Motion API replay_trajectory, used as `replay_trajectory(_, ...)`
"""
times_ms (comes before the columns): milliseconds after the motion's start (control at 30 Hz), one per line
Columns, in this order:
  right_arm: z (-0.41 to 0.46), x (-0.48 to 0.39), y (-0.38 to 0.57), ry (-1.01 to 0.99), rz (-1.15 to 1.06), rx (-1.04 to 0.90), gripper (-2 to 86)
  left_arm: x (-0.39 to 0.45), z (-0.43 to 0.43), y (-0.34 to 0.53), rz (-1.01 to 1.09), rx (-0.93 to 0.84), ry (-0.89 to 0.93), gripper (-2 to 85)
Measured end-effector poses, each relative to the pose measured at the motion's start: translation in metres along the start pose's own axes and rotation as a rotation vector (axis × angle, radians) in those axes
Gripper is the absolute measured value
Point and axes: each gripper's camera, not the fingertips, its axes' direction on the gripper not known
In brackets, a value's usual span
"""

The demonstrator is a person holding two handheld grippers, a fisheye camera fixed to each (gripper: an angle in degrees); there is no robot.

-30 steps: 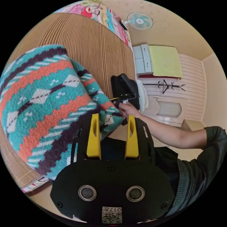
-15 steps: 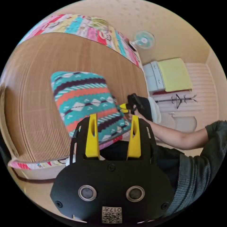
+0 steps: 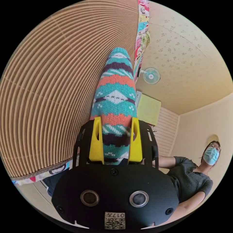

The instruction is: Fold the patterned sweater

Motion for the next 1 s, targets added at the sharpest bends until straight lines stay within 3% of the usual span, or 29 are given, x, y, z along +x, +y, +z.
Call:
replay_trajectory(133,0.081,-0.058,-0.012,-0.027,-0.133,0.014,14.7,0.044,-0.063,0.035,0.12,0.077,-0.053,15.8)
replay_trajectory(400,0.288,-0.221,-0.127,0.039,-0.455,-0.062,15.2,0.178,-0.305,0.125,0.402,0.308,-0.282,16.0)
replay_trajectory(533,0.379,-0.205,-0.219,0.13,-0.294,-0.097,17.1,0.169,-0.38,0.117,0.329,0.412,-0.455,15.3)
replay_trajectory(600,0.404,-0.178,-0.246,0.259,-0.173,-0.18,17.7,0.13,-0.419,0.113,0.066,0.522,-0.583,14.0)
replay_trajectory(667,0.398,-0.158,-0.248,0.322,-0.086,-0.141,16.8,0.107,-0.434,0.126,-0.067,0.634,-0.555,14.2)
replay_trajectory(767,0.36,-0.153,-0.215,0.146,-0.162,-0.002,8.1,0.097,-0.415,0.154,-0.034,0.755,-0.449,14.3)
replay_trajectory(833,0.336,-0.144,-0.181,0.092,-0.21,0.005,4.2,0.1,-0.379,0.161,0.009,0.723,-0.501,14.0)
replay_trajectory(1000,0.25,-0.101,-0.05,0.272,-0.029,0.115,1.3,0.108,-0.258,0.165,0.218,0.636,-0.548,11.4)
